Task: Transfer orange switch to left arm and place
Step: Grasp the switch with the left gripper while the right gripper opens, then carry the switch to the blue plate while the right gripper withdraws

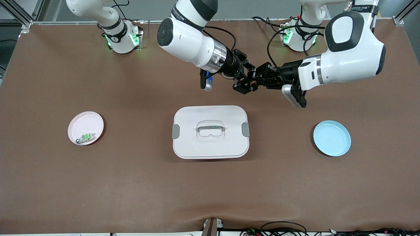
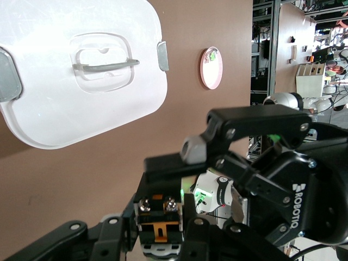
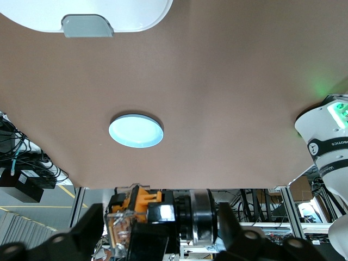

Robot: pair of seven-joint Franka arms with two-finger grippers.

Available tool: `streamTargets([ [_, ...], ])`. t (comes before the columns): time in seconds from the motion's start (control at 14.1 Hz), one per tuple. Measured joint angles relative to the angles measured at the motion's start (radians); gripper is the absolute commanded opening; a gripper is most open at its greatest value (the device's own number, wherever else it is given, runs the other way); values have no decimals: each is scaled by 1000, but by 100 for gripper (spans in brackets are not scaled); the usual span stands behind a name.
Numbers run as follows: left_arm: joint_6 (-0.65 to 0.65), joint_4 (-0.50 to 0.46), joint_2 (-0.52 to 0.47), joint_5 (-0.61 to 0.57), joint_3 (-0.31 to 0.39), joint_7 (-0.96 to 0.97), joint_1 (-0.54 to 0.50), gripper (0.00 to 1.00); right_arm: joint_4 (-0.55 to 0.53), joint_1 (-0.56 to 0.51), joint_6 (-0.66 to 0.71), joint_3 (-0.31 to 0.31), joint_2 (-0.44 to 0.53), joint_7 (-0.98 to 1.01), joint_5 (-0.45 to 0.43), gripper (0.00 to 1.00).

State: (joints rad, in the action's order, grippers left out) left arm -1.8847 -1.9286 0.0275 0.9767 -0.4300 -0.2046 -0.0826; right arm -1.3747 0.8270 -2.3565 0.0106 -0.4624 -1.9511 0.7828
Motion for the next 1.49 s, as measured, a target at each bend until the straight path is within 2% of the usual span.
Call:
streamTargets([
  [0.35,-3,5,0,-36,1,0,-3,0,10,-4,1,-9,0,-1,1,100],
  [0.71,-8,8,0,-158,4,0,-35,0,55,-46,45,-19,13,-2,1,100],
  [0.92,-7,28,10,-296,7,-2,-102,0,72,-119,189,-24,60,16,-5,100],
  [1.27,-5,59,95,-501,8,-89,-186,0,74,-276,555,-31,168,255,-22,100],
  [1.49,-1,119,172,-651,8,-133,-206,0,73,-341,719,-31,222,470,-144,100],
])
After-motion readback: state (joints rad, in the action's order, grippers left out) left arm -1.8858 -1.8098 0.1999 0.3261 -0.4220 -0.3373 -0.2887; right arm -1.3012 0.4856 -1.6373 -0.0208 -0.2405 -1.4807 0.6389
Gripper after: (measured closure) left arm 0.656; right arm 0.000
